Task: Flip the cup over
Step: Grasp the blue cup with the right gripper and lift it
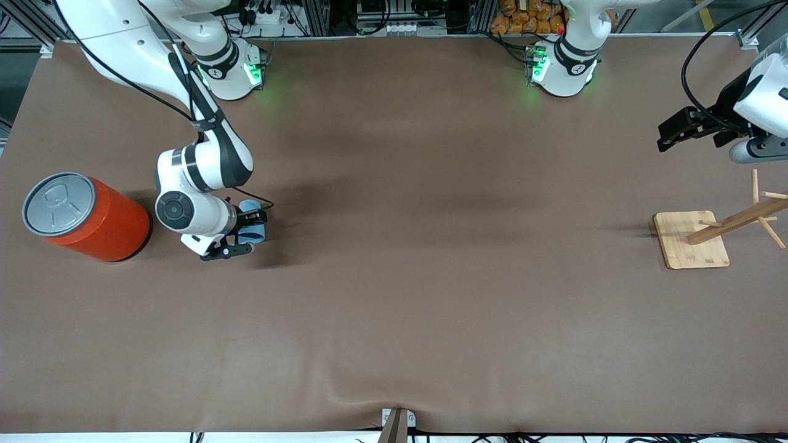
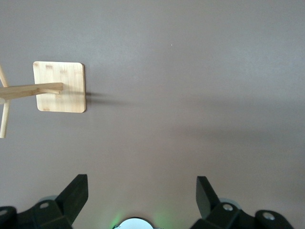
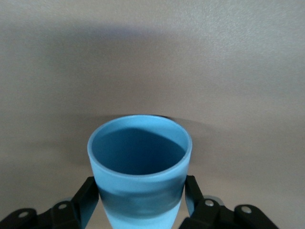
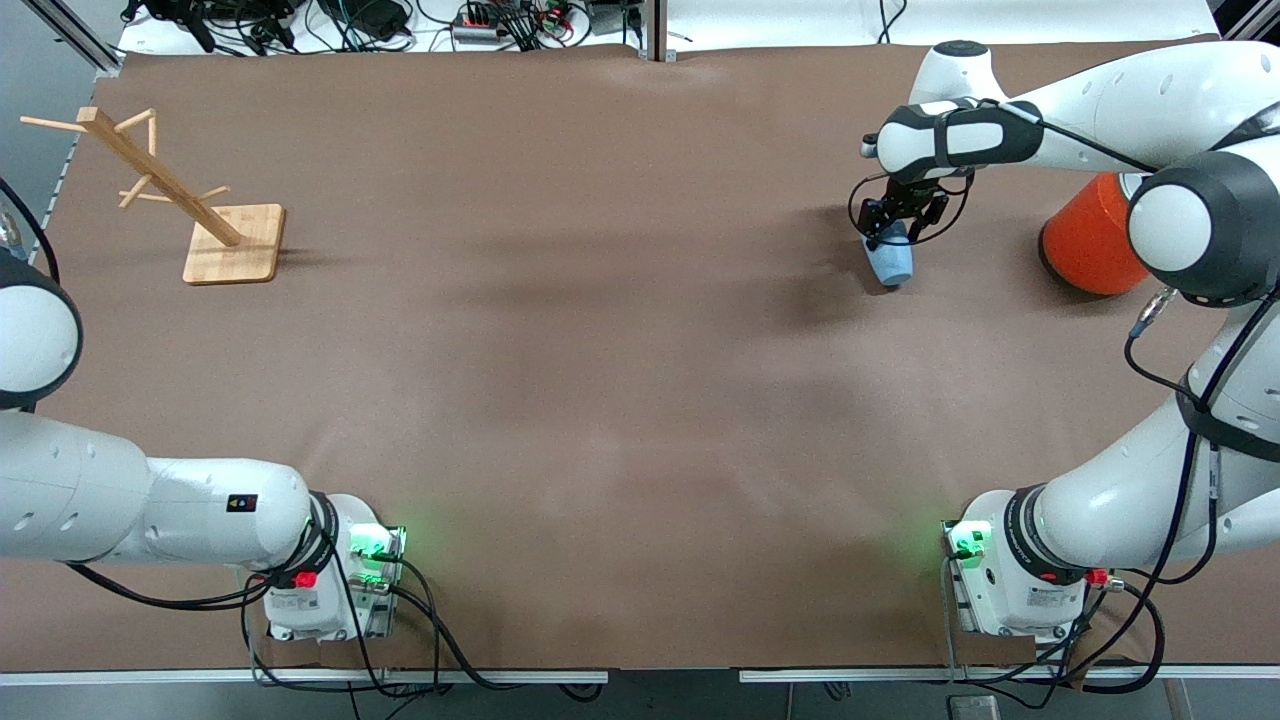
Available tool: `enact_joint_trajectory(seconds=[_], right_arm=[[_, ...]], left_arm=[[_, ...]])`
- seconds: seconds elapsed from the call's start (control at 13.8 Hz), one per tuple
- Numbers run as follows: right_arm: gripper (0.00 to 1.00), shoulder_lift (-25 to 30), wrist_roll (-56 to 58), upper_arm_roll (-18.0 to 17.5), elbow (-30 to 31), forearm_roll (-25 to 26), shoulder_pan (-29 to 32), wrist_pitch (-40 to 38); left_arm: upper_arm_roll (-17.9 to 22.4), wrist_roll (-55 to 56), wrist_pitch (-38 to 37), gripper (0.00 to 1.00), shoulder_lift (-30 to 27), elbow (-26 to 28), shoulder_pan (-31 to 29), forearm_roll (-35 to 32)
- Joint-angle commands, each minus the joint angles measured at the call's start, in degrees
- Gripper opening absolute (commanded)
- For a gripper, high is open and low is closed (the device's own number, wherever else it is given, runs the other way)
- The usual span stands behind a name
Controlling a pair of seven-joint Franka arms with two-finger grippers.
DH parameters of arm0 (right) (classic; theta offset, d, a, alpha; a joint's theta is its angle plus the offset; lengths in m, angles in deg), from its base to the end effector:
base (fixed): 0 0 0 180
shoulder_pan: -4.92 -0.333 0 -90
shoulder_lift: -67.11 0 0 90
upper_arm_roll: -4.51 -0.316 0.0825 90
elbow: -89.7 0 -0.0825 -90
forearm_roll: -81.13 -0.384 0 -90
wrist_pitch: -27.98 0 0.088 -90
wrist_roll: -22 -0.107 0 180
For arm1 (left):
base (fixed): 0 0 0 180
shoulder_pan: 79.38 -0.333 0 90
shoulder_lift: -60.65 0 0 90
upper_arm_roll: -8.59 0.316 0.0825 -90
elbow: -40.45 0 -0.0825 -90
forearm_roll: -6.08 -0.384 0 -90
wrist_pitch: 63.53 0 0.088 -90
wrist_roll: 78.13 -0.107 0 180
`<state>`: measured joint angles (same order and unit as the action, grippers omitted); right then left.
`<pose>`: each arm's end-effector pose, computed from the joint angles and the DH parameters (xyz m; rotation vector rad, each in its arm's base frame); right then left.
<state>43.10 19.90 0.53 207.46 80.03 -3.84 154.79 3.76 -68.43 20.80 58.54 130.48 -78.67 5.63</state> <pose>0.5499 0.1250 0.2120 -3.0946 -0.2635 0.4117 0.5302 -0.0514 0.6358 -3.1189 -0.1143 0.0949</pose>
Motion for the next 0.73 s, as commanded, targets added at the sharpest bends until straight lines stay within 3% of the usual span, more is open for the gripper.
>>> enact_joint_trajectory(seconds=[0.0,0.29,0.44,0.65], right_arm=[[0.0,-0.86,-0.97,0.12,-2.6,0.93,-0.64,-1.03],[0.0,-3.31,-0.71,-0.93,-19.36,-2.57,-5.37,-14.01],[0.0,-5.86,-1.06,-1.55,-26.58,-4.87,-11.77,-15.37],[0.0,-12.43,1.38,-1.55,-37.82,-3.66,-22.58,-15.02]], left_arm=[[-0.36,-0.29,-0.57,1.0,0.0,-0.39,-0.19,-0.17],[-0.36,-0.29,-0.57,1.0,0.09,-0.39,-0.1,-0.17],[-0.36,-0.29,-0.57,1.0,0.09,-0.39,-0.1,-0.17],[-0.36,-0.29,-0.57,1.0,0.09,-0.39,-0.1,-0.17]])
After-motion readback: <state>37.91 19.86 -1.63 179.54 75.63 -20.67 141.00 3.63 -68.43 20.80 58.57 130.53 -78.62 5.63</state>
